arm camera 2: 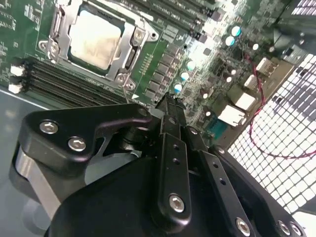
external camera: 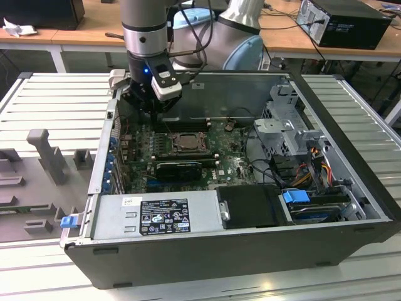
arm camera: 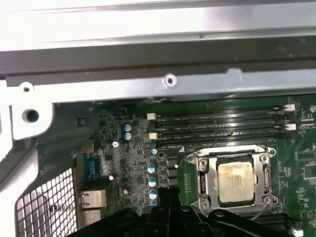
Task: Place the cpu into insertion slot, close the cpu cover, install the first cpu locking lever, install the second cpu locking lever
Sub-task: 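Install the first cpu locking lever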
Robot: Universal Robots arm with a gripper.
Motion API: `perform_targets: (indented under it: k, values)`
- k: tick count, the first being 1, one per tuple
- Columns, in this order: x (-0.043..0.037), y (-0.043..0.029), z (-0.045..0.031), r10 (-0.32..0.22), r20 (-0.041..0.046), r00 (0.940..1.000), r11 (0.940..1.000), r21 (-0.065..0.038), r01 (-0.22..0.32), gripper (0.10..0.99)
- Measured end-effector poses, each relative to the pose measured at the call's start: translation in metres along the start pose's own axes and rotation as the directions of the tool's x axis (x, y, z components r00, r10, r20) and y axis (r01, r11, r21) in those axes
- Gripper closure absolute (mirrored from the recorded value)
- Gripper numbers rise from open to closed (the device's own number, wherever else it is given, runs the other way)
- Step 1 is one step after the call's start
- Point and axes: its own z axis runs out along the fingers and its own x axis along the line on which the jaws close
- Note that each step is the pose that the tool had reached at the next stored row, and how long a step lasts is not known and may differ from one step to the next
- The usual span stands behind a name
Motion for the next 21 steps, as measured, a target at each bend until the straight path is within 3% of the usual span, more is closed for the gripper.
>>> perform_targets:
  k: [4, 7, 15, 17, 20, 21]
  values:
    - [0.0026, 0.0183, 0.0038, 0.002, 0.0, 1.0, 1.0, 0.0, -0.002, 0.98]
    - [0.0001, 0.0231, 0.0041, 0.001, -0.0003, 1.0, 1.0, 0.0, -0.001, 0.98]
    - [-0.0281, 0.0265, 0.0049, 0.001, -0.0042, 1.0, 1.0, 0.0, -0.001, 0.98]
    - [-0.0391, 0.0273, 0.0053, 0.001, -0.0065, 1.0, 1.0, 0.001, -0.001, 0.98]
    - [-0.0431, 0.0272, 0.0059, 0.002, -0.0072, 1.0, 1.0, 0.001, -0.002, 0.98]
    - [-0.05, 0.0277, 0.0072, 0.002, -0.0073, 1.0, 1.0, 0.001, -0.002, 0.98]
